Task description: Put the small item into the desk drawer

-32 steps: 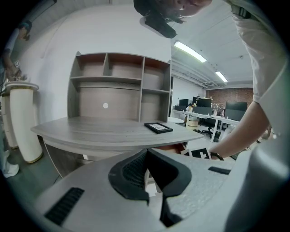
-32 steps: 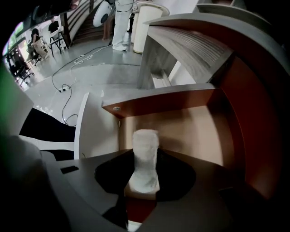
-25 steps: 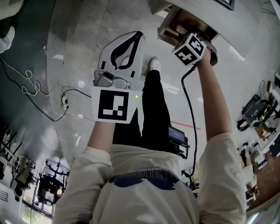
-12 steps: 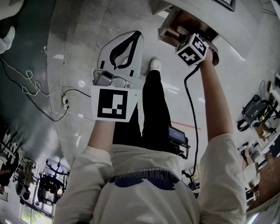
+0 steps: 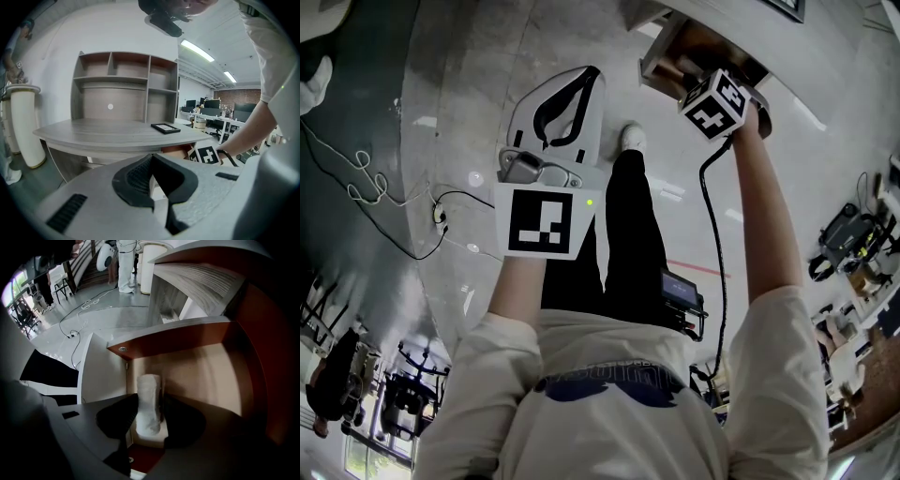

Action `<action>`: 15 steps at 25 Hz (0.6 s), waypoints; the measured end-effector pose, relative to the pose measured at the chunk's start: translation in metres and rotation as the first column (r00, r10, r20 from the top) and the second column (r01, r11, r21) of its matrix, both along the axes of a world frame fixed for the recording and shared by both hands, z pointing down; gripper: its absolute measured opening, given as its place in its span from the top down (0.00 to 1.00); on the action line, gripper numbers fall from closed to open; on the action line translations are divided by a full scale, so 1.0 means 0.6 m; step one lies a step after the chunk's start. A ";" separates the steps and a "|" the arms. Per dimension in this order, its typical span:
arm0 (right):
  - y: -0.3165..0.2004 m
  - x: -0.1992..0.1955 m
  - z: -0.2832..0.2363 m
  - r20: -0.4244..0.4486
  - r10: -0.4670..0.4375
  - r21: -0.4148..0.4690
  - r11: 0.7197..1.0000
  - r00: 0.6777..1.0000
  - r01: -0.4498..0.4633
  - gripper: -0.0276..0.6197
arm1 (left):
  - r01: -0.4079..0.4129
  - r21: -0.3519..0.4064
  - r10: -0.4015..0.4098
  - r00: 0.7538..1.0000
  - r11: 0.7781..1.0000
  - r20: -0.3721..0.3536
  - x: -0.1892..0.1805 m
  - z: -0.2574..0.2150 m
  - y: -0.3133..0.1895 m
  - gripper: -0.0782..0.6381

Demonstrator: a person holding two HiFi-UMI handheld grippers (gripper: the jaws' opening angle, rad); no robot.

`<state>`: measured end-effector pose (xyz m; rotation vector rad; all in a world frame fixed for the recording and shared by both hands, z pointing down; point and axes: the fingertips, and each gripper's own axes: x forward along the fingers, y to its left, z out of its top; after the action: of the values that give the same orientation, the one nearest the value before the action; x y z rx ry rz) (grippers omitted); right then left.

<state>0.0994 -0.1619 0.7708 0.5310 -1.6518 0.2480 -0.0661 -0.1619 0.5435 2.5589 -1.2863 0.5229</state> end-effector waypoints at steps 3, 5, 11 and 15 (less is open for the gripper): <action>0.002 -0.001 0.000 0.007 0.003 -0.011 1.000 1.000 -0.003 0.68 | -0.002 0.003 0.002 1.000 1.000 0.008 -0.001 0.001 0.001 0.88; 0.003 -0.001 0.000 0.009 -0.002 -0.015 1.000 1.000 0.002 0.68 | -0.001 0.004 0.001 1.000 1.000 0.010 -0.002 0.001 0.002 0.88; 0.010 -0.004 0.000 0.028 -0.021 -0.048 0.999 0.999 0.022 0.62 | 0.006 0.003 -0.006 1.000 1.000 0.012 -0.006 0.001 0.001 0.88; 0.013 -0.006 -0.003 0.050 -0.011 -0.068 0.998 0.999 0.014 0.59 | 0.006 0.002 -0.006 1.000 1.000 0.014 -0.007 0.001 0.002 0.88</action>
<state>0.0958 -0.1543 0.7691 0.4660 -1.6881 0.3092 -0.0703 -0.1610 0.5441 2.5569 -1.2990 0.5395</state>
